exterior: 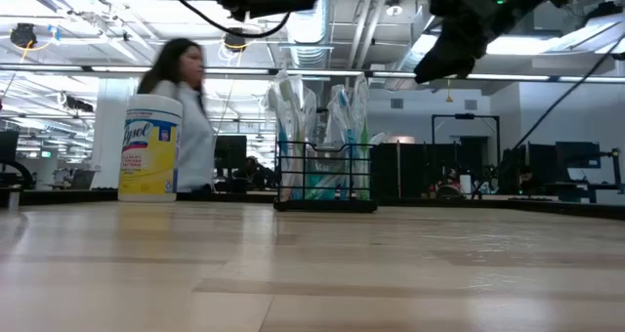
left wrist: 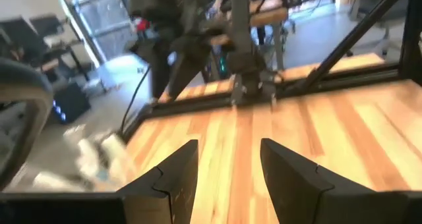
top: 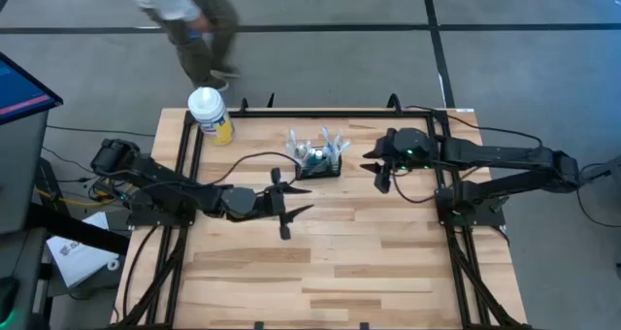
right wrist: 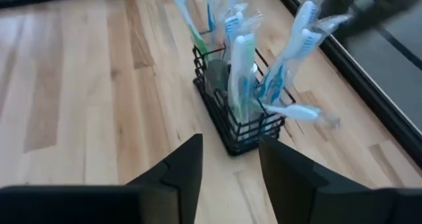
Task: Pick & Place toothbrushing station
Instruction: Return to Home Position
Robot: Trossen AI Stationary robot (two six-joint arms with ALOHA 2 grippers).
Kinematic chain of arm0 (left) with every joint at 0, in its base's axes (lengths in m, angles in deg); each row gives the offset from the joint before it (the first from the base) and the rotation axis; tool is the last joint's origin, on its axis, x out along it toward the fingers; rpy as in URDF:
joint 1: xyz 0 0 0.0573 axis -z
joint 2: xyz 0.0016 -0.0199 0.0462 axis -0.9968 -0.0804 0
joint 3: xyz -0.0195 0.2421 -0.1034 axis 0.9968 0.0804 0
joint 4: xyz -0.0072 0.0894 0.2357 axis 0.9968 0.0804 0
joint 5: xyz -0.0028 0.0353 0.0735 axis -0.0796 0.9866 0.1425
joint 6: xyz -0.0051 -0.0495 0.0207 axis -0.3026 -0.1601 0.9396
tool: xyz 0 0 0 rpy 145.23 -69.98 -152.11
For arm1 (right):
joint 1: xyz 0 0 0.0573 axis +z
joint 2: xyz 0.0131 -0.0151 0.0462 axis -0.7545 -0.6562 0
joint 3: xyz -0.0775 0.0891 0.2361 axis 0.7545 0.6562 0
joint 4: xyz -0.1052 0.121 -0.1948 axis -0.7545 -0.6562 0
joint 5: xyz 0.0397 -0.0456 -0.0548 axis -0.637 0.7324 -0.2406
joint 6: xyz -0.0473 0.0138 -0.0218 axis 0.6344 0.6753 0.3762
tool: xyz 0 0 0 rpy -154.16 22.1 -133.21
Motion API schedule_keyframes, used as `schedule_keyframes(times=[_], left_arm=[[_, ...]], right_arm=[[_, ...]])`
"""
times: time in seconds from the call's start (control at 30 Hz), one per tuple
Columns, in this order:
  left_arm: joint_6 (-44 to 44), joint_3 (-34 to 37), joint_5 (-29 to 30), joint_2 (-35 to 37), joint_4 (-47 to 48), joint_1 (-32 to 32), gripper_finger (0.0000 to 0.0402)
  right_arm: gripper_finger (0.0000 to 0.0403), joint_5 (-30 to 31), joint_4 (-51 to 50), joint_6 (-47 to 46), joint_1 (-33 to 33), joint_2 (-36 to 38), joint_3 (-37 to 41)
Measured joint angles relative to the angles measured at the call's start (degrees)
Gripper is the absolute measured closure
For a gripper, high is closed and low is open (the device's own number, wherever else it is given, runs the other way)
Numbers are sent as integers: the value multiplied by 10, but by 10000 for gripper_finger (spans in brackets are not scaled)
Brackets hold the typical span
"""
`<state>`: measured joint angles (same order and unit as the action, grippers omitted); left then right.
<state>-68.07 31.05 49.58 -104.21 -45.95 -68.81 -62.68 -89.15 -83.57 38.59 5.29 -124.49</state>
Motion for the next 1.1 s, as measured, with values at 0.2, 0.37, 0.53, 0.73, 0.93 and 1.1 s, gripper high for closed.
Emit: schedule_keyframes(times=[0.2, 0.37, 0.53, 0.73, 0.93, 1.1], left_arm=[[-49, 28, -6, 81, 68, 0, 243], [-64, 109, -10, 157, 68, -2, 243], [-77, 193, -13, 263, 67, -4, 243], [-112, 285, -64, 397, 62, -28, 243], [-123, 356, -77, 494, 63, -42, 243], [-165, 417, -77, 549, 63, -52, 243]], right_arm=[[288, 0, 59, -29, 29, 107, 108], [291, 0, 105, -57, 61, 202, 187], [291, 15, 159, -61, 96, 271, 252], [292, 35, 223, -48, 125, 377, 333], [292, 37, 226, -41, 133, 456, 404], [292, 41, 246, -30, 130, 489, 442]])
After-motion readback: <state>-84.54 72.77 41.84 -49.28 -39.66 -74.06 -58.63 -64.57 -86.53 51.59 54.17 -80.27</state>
